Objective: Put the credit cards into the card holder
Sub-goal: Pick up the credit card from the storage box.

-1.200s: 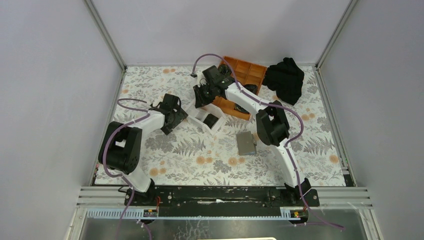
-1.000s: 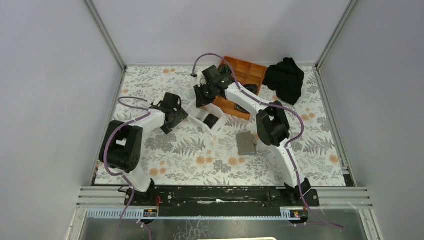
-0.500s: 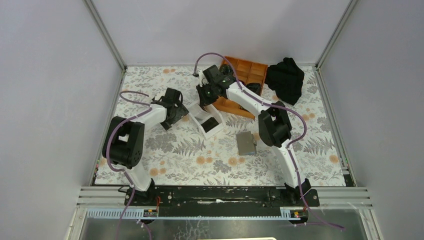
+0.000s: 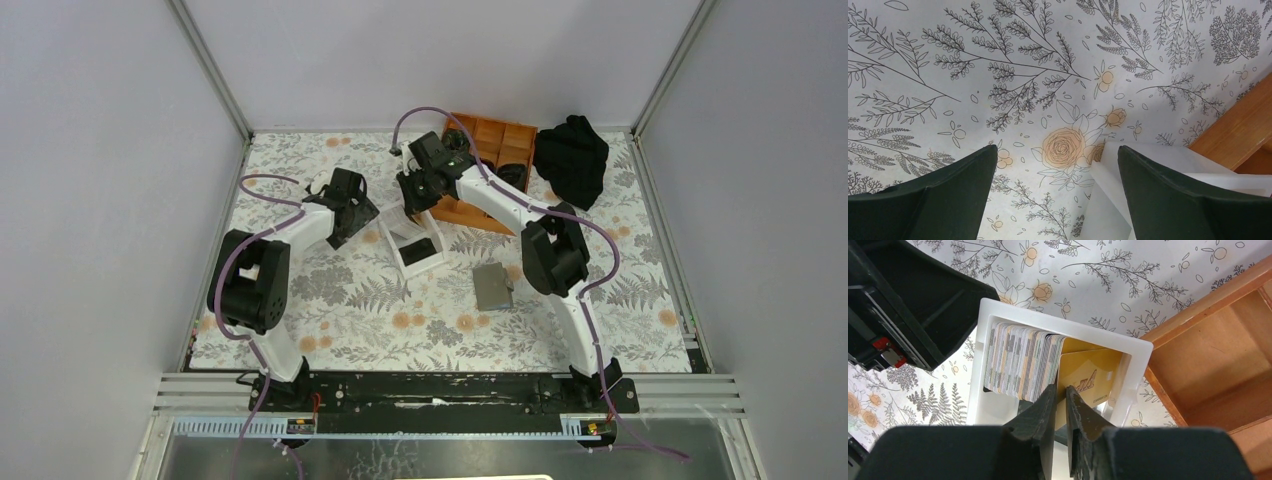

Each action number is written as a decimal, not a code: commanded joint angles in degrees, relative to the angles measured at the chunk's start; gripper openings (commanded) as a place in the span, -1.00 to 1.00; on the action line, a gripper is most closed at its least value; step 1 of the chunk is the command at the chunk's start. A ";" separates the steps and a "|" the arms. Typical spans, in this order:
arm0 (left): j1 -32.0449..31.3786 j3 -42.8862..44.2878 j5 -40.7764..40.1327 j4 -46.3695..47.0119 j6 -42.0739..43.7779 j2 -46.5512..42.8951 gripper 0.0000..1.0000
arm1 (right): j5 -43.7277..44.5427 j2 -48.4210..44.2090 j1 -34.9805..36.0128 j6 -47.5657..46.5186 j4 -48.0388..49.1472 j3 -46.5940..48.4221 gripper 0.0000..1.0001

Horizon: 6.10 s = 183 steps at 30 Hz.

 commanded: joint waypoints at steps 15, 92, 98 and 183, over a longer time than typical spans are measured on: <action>-0.31 0.32 -1.43 2.64 -0.32 -4.39 0.96 | 15.98 -8.06 0.45 -0.47 -2.44 0.31 -1.00; -3.93 -32.04 70.91 48.57 5.31 -38.75 -0.07 | -42.01 -35.83 -6.36 15.65 0.76 -30.06 -1.00; -3.96 -31.88 70.58 48.72 5.42 -38.10 -0.34 | -44.92 -33.71 -7.92 14.74 1.23 -31.97 -1.00; -15.72 -30.65 30.88 77.48 -25.13 -17.53 -1.00 | -21.49 -49.32 -11.31 41.61 54.96 -64.13 -0.18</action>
